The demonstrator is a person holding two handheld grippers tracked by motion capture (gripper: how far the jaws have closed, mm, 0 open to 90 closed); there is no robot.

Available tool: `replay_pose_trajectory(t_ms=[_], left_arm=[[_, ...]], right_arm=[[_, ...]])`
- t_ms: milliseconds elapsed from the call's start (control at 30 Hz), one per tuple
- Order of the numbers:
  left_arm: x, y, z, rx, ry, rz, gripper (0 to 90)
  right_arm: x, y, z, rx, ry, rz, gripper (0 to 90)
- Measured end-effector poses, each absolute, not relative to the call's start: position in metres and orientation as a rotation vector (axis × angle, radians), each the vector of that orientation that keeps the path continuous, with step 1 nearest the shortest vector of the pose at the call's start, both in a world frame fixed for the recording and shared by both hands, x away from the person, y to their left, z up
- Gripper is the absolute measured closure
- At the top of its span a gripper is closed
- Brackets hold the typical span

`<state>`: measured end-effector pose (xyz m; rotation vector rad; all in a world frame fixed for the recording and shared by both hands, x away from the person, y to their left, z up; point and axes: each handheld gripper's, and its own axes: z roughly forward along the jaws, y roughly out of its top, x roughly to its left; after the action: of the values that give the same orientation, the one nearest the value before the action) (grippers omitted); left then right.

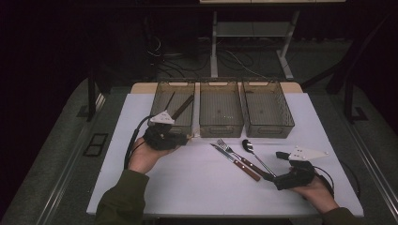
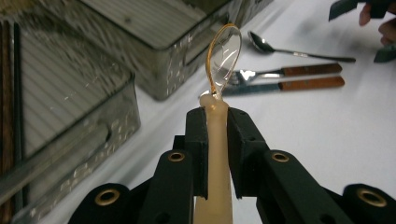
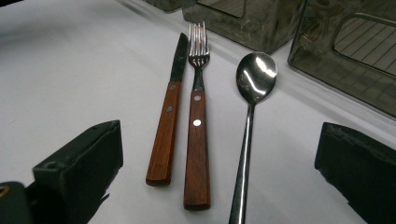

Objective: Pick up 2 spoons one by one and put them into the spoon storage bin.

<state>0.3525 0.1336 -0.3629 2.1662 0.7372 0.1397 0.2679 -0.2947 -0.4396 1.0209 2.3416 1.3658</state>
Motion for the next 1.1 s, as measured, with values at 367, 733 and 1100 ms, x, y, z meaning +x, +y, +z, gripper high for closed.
replay_pose_trajectory(t_ms=[367, 733, 1100], left_arm=[[0.378, 0.105, -0.348, 2.136, 0.738, 0.145, 78.6], [0.409, 0.077, -0.335, 2.111, 0.752, 0.183, 78.5], [0.442, 0.046, -0.345, 2.103, 0.807, 0.237, 78.4]], right_arm=[[0.267, -0.294, -0.439, 1.024, 2.34, 1.377, 1.2], [0.267, -0.295, -0.439, 1.023, 2.341, 1.383, 1.2], [0.267, -0.296, -0.439, 1.027, 2.34, 1.39, 1.2]])
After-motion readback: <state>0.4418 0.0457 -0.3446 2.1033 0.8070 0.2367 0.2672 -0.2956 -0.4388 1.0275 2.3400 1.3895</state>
